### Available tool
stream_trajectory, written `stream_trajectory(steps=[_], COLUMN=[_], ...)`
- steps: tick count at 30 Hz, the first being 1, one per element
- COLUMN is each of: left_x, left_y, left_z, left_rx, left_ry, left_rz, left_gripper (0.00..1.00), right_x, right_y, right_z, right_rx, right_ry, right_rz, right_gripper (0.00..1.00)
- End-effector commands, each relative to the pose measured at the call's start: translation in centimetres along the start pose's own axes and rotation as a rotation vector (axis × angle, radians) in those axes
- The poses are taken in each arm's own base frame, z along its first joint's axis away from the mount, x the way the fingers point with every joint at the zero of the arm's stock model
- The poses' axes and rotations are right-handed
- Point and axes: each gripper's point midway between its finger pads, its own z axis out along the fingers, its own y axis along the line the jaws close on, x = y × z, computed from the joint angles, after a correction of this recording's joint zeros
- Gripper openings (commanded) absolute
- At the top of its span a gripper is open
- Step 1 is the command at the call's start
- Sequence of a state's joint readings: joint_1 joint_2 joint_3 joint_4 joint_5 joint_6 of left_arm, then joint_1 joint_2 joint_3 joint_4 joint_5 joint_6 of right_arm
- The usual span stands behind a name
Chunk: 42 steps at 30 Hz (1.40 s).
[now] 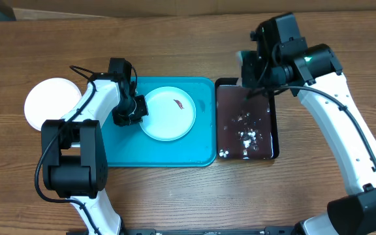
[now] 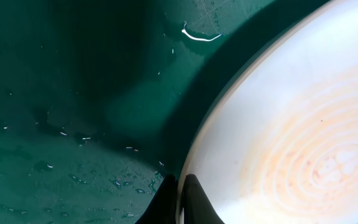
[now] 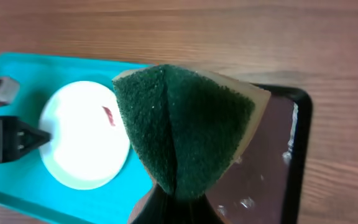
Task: Clean dirty plates on tray and stack at the side
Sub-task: 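Lift the sponge with the right gripper and carry it left, then scrub the light-blue plate with the sponge while left gripper holds rim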
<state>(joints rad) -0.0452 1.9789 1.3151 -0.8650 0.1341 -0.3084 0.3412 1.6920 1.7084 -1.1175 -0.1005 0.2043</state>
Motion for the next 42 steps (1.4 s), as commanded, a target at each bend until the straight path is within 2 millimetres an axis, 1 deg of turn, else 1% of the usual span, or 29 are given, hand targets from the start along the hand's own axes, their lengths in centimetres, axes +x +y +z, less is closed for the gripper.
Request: stream_trajectory(steps=[1, 4, 7, 10, 14, 18, 22, 26, 35, 36, 37, 39, 42], left_x=[0.4, 0.3, 0.3, 0.4, 0.3, 0.3, 0.3, 0.3, 0.3, 0.3, 0.3, 0.3, 0.3], left_y=[1.0, 1.0, 1.0, 1.0, 1.0, 1.0, 1.0, 1.0, 1.0, 1.0, 1.0, 1.0, 1.0], left_z=[0.9, 0.9, 0.9, 0.9, 0.9, 0.9, 0.9, 0.9, 0.9, 0.9, 0.9, 0.9, 0.9], left_rx=[-0.035, -0.034, -0.035, -0.035, -0.035, -0.034, -0.034, -0.034, -0.034, -0.034, -0.034, -0.034, -0.034], left_ry=[0.010, 0.009, 0.010, 0.010, 0.010, 0.009, 0.010, 0.009, 0.010, 0.009, 0.010, 0.010, 0.010], left_rz=[-0.021, -0.021, -0.021, -0.021, -0.021, -0.021, -0.021, -0.021, -0.021, -0.021, -0.021, -0.021, -0.021], left_gripper=[0.04, 0.04, 0.04, 0.04, 0.04, 0.04, 0.04, 0.04, 0.04, 0.04, 0.04, 0.04, 0.04], right_x=[0.5, 1.1, 1.8, 2.3, 2.6, 3.4, 4.4, 5.3, 6.7, 6.8, 6.9, 7.4, 7.5], right_y=[3.1, 6.0, 8.2, 9.6, 10.8, 11.8, 11.5, 11.1, 10.4, 10.3, 10.2, 10.0, 10.0], right_z=[0.6, 2.6, 5.2, 7.6, 10.6, 13.5, 16.4, 18.2, 20.8, 21.0, 21.2, 21.8, 21.9], right_rx=[-0.045, -0.071, -0.051, 0.011, 0.097, 0.111, 0.126, 0.139, 0.156, 0.158, 0.159, 0.165, 0.163], right_ry=[0.009, 0.023, 0.029, 0.014, -0.016, -0.009, 0.026, 0.058, 0.102, 0.107, 0.110, 0.126, 0.131], right_rz=[-0.090, -0.158, -0.234, -0.303, -0.381, -0.443, -0.453, -0.457, -0.462, -0.463, -0.463, -0.465, -0.464], right_gripper=[0.04, 0.04, 0.04, 0.04, 0.04, 0.04, 0.04, 0.04, 0.04, 0.09, 0.16, 0.17, 0.17])
